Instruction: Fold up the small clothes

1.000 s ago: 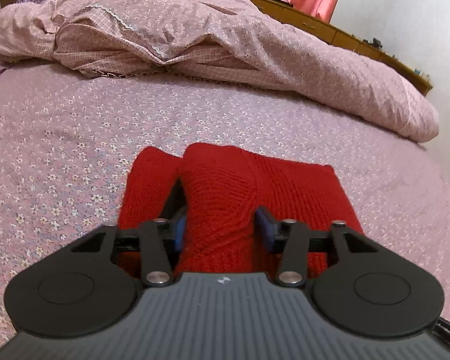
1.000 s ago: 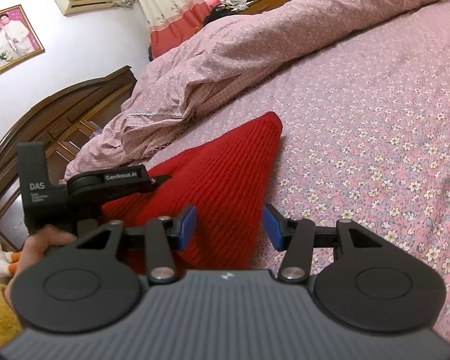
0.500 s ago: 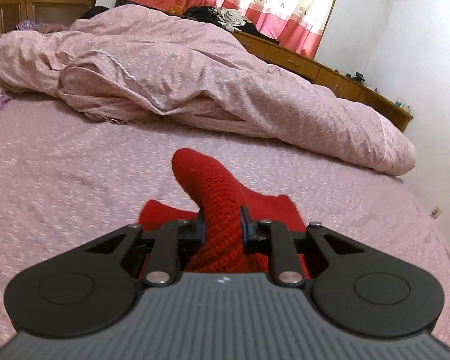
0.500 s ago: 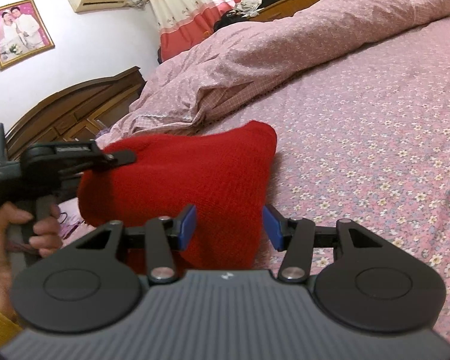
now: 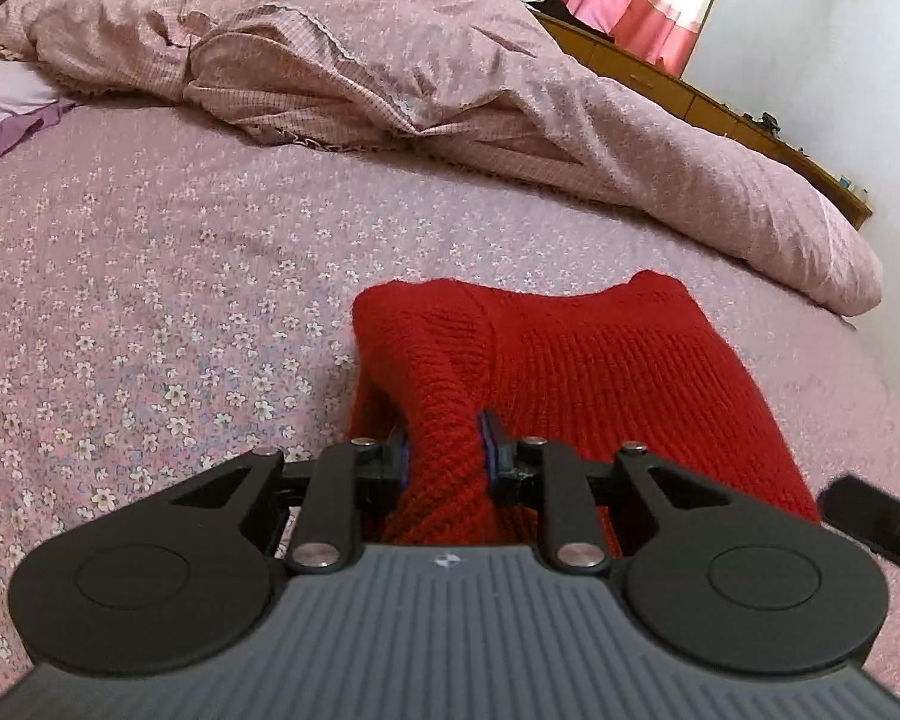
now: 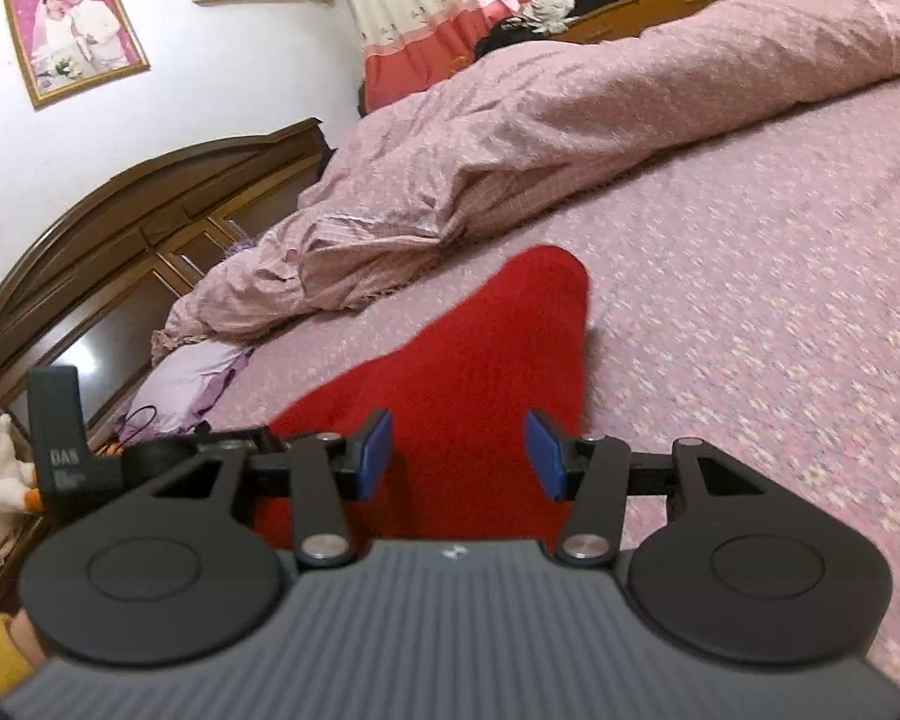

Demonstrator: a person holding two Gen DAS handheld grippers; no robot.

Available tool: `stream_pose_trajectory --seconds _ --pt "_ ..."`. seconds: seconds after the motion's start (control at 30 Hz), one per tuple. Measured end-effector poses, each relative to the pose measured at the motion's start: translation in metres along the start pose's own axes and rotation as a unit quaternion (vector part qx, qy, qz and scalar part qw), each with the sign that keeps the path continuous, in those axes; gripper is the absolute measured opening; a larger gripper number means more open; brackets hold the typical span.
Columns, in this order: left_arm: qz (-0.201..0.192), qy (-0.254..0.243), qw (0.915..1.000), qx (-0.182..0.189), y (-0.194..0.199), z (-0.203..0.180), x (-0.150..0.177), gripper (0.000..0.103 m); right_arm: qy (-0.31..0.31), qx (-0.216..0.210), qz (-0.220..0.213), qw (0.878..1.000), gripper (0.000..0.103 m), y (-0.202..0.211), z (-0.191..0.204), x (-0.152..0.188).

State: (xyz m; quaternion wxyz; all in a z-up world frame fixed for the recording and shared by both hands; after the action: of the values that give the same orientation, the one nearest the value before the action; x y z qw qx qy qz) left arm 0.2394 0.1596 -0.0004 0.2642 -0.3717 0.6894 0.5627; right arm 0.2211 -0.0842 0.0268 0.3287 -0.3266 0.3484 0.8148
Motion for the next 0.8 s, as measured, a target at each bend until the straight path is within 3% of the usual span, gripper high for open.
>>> stream_pose_trajectory --seconds 0.1,0.2,0.27,0.4,0.57,0.8 --pt "-0.002 0.004 1.0000 0.004 0.004 -0.001 -0.001 0.030 0.013 0.006 0.004 1.000 0.053 -0.014 0.006 -0.003" --pt "0.001 -0.005 1.0000 -0.004 0.008 -0.006 -0.003 0.042 0.025 0.040 0.026 0.999 0.052 -0.030 0.003 0.003" --pt "-0.001 -0.016 0.9998 -0.014 0.017 -0.010 -0.005 0.045 0.038 0.058 0.033 0.997 0.052 -0.035 0.000 0.009" --pt "-0.013 -0.032 0.9988 -0.036 0.042 -0.019 -0.005 0.045 0.065 0.062 0.037 0.995 0.052 -0.037 0.003 0.012" --pt "-0.024 -0.057 0.9950 -0.079 0.072 -0.032 -0.004 0.045 0.031 0.058 0.045 0.997 0.052 -0.032 0.001 0.005" --pt "-0.018 -0.050 0.9975 -0.047 0.076 -0.037 0.003 0.044 0.024 0.046 0.036 0.998 0.052 -0.007 0.014 0.003"
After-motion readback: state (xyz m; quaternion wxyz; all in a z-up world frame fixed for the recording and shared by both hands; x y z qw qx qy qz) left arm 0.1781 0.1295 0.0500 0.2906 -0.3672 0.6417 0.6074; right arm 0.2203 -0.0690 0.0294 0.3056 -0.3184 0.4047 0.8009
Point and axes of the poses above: each gripper's, at about its wrist camera, not at the fingertips, and y roughly against the way its jaws point, z to its left, x to its underside, the point moved 5 cm from there along -y, roughly the way its jaws point, and after that the axes turned 5 degrees about -y, right-handed, at the moved point
